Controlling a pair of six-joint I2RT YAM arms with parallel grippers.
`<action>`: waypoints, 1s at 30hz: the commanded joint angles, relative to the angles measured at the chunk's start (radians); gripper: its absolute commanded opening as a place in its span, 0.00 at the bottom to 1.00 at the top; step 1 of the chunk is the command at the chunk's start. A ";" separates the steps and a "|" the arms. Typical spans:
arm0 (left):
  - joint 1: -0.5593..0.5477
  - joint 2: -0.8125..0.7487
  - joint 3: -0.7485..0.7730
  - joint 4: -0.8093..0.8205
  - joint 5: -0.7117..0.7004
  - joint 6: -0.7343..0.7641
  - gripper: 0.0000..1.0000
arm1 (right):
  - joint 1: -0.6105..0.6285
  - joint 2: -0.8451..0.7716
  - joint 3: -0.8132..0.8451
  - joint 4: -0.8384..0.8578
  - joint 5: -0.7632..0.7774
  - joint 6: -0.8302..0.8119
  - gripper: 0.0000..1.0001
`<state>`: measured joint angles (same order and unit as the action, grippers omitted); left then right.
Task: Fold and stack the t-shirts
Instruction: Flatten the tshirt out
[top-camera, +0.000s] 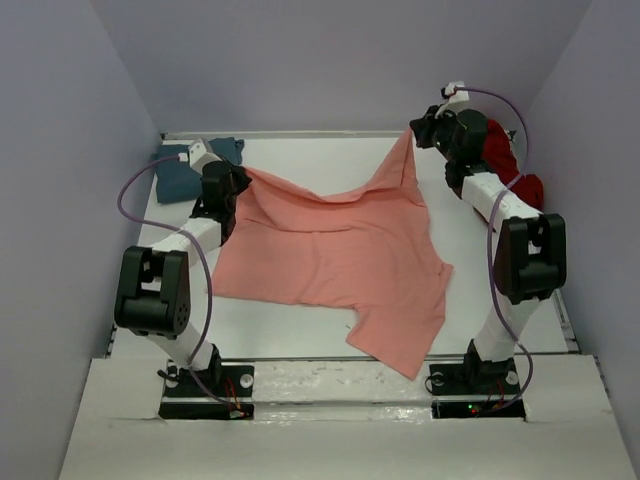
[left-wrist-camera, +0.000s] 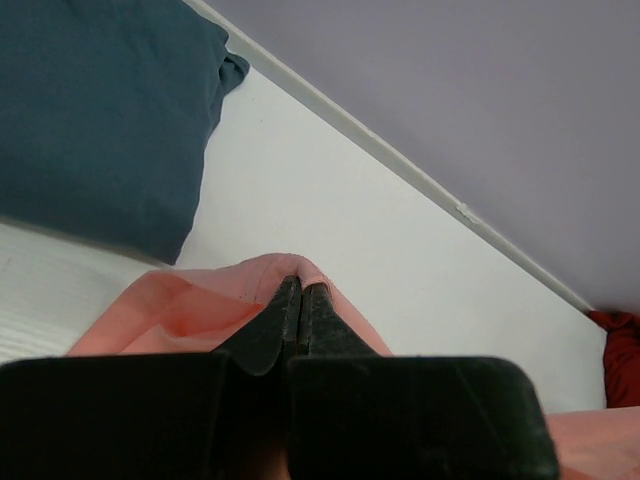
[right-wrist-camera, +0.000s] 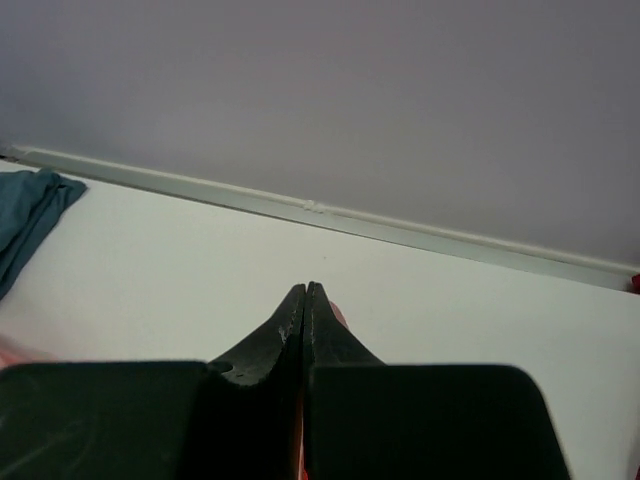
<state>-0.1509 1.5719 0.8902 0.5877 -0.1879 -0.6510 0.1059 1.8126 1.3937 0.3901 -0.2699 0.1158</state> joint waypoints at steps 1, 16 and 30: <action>-0.006 0.074 0.114 0.063 -0.030 0.030 0.00 | -0.017 0.068 0.113 0.087 0.100 -0.031 0.00; 0.043 0.158 0.274 0.044 -0.036 0.056 0.00 | -0.069 0.178 0.301 0.121 0.238 -0.019 0.00; 0.086 0.205 0.382 0.054 0.027 0.071 0.95 | -0.069 0.220 0.329 0.038 0.270 -0.010 1.00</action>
<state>-0.0795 1.8809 1.2552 0.5743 -0.1570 -0.5900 0.0422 2.0968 1.7355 0.3862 -0.0105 0.1028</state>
